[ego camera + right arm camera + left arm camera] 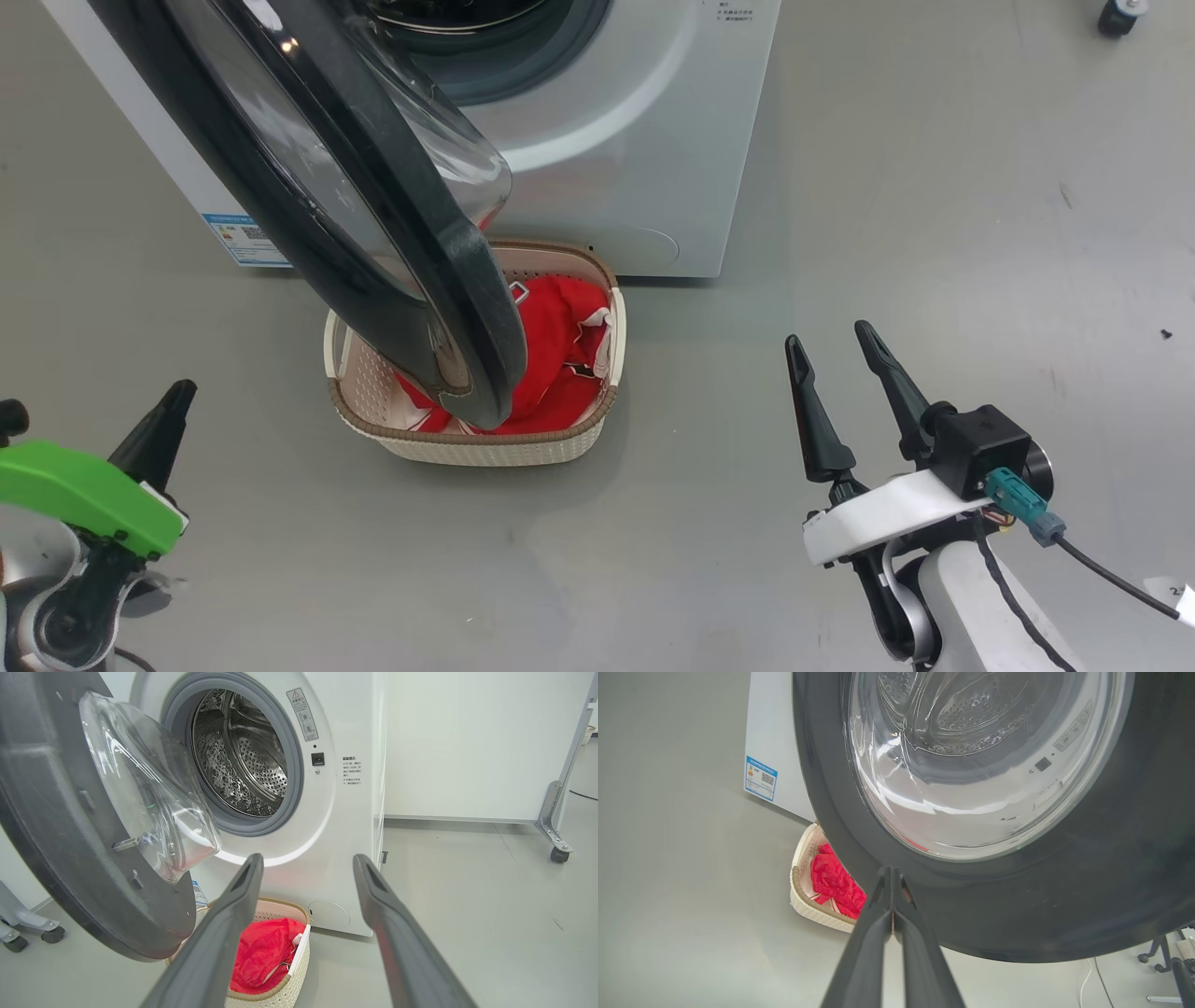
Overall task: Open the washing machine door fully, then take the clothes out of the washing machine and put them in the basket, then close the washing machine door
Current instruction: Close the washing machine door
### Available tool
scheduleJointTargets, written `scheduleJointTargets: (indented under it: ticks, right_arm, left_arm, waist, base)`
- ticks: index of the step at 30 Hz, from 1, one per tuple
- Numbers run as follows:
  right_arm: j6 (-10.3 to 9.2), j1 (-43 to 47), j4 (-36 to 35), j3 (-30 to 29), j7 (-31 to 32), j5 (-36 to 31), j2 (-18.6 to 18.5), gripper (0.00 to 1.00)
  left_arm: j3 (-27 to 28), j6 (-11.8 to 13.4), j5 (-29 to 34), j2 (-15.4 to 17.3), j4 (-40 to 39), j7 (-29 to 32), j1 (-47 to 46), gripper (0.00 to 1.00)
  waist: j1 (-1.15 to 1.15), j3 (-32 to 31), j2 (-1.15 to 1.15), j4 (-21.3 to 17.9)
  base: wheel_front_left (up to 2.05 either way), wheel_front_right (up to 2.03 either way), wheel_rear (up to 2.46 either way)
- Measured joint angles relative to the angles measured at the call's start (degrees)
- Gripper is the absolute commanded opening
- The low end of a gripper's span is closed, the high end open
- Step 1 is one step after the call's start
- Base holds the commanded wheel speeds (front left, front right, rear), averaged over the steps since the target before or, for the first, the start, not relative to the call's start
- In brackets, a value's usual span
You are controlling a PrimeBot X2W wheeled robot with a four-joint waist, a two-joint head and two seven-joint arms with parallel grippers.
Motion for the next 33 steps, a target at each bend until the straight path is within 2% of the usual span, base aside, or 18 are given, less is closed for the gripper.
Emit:
scheduleJointTargets:
  ticks: [5,9,17,24,25,26,27,33]
  right_arm:
    - [0.02,0.74,0.01,-0.08,0.00,-0.01,0.00,1.00]
    - [0.07,0.85,0.00,-0.54,0.00,-0.02,0.00,1.00]
    - [0.21,0.89,0.00,-0.89,0.00,-0.10,0.01,1.00]
    - [0.43,1.03,0.01,-0.89,-0.01,-0.10,0.02,1.00]
    - [0.43,1.09,0.01,-0.89,0.00,-0.10,0.02,1.00]
    - [0.43,1.20,0.01,-0.88,0.00,-0.10,0.02,1.00]
    - [0.44,1.30,0.02,-0.88,0.00,-0.10,0.02,1.00]
    - [0.68,2.10,0.04,-0.85,0.00,-0.09,0.03,1.00]
  left_arm:
    - [-0.58,0.00,6.66,0.44,-1.85,-9.32,2.03,0.00]
    - [-3.46,0.00,11.93,0.52,-3.39,-16.81,2.74,0.00]
    - [-7.19,0.00,19.46,0.47,-2.14,-30.50,6.29,0.00]
    - [-9.10,0.00,24.21,0.45,0.01,-38.86,8.31,0.00]
    - [-9.31,0.00,24.87,0.44,0.45,-39.83,8.47,0.07]
    - [-9.39,0.00,25.47,0.45,1.12,-40.66,8.57,0.44]
    - [-9.48,0.00,26.27,0.47,1.72,-41.52,8.76,1.00]
    - [-10.62,0.00,28.26,0.13,4.05,-43.25,9.91,1.00]
  waist:
    - [0.00,-0.68,0.00,0.28]
    - [0.00,-0.90,0.00,0.28]
    - [0.00,-1.42,0.00,0.01]
    - [0.00,-2.00,0.00,-0.46]
    - [0.00,-2.09,0.00,-0.53]
    - [0.00,-2.17,0.00,-0.61]
    - [0.00,-2.24,0.00,-0.68]
    - [0.00,-2.60,0.00,-1.07]
  base:
    - [0.00,0.00,0.00]
    - [0.00,0.00,0.00]
    - [0.00,0.00,0.00]
    - [0.00,0.00,0.00]
    - [0.00,0.00,0.00]
    - [0.00,0.00,0.00]
    - [0.00,0.00,0.00]
    - [0.00,0.00,0.00]
